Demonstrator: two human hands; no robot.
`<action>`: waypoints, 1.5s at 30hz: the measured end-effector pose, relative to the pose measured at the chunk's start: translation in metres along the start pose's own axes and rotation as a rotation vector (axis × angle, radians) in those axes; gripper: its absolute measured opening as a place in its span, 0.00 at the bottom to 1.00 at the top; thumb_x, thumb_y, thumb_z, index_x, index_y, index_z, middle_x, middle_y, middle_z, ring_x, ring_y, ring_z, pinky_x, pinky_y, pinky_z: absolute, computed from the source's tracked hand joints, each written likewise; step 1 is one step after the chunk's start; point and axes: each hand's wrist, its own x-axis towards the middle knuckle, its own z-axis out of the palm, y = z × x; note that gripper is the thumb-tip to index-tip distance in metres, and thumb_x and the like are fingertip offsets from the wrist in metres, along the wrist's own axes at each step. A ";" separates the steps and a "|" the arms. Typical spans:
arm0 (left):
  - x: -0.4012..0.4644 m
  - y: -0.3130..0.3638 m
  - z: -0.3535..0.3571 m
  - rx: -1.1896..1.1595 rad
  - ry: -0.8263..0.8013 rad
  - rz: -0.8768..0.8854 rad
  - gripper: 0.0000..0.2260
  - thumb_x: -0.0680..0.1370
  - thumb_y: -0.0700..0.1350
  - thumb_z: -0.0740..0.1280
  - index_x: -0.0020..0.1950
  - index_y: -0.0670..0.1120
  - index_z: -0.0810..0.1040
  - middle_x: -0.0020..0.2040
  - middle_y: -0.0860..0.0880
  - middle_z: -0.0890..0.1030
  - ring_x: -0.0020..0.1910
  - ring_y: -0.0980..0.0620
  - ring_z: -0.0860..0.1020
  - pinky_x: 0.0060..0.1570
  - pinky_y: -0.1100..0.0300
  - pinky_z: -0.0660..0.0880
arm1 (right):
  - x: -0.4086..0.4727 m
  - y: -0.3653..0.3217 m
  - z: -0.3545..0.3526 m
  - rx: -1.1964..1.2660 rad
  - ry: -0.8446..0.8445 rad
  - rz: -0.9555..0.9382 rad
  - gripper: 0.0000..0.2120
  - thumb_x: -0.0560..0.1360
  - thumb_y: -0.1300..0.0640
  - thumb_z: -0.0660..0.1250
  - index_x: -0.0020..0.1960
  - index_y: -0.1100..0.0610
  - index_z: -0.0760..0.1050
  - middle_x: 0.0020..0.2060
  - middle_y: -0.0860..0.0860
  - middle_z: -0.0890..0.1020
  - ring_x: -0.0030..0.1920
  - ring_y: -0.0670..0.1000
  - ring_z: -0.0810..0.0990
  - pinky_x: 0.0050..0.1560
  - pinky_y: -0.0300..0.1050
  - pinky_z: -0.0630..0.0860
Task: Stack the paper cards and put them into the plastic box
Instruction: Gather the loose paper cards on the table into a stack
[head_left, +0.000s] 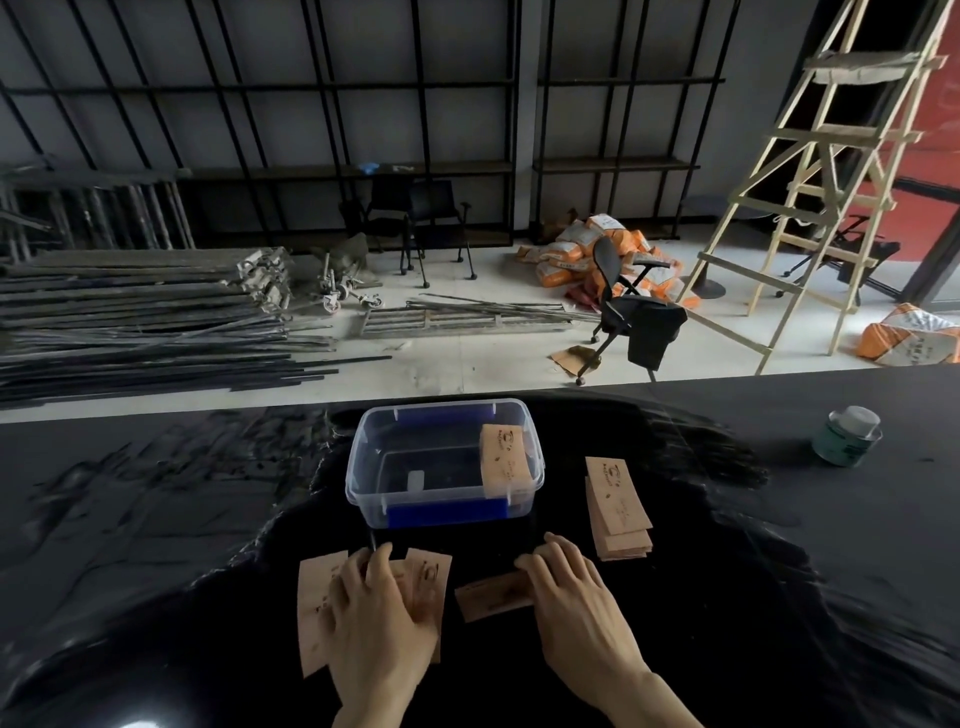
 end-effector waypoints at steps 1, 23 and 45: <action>-0.001 -0.001 0.000 0.002 0.017 -0.014 0.32 0.75 0.64 0.64 0.76 0.54 0.62 0.73 0.48 0.70 0.72 0.45 0.69 0.70 0.47 0.68 | 0.000 0.000 -0.001 0.005 -0.002 0.002 0.24 0.77 0.53 0.67 0.71 0.50 0.65 0.67 0.51 0.73 0.77 0.57 0.61 0.76 0.52 0.65; 0.006 0.062 -0.014 -0.463 -0.377 0.567 0.17 0.79 0.38 0.68 0.60 0.59 0.72 0.53 0.60 0.84 0.53 0.65 0.82 0.56 0.71 0.79 | -0.002 -0.003 0.001 0.223 0.046 0.119 0.37 0.78 0.54 0.66 0.80 0.44 0.48 0.77 0.48 0.61 0.77 0.50 0.60 0.72 0.47 0.70; 0.031 0.020 -0.034 -0.374 -0.148 0.257 0.16 0.76 0.41 0.74 0.57 0.57 0.76 0.49 0.58 0.81 0.48 0.59 0.82 0.41 0.67 0.78 | 0.010 0.003 0.001 0.127 0.040 0.036 0.13 0.82 0.52 0.60 0.65 0.51 0.65 0.63 0.48 0.72 0.64 0.49 0.72 0.66 0.44 0.73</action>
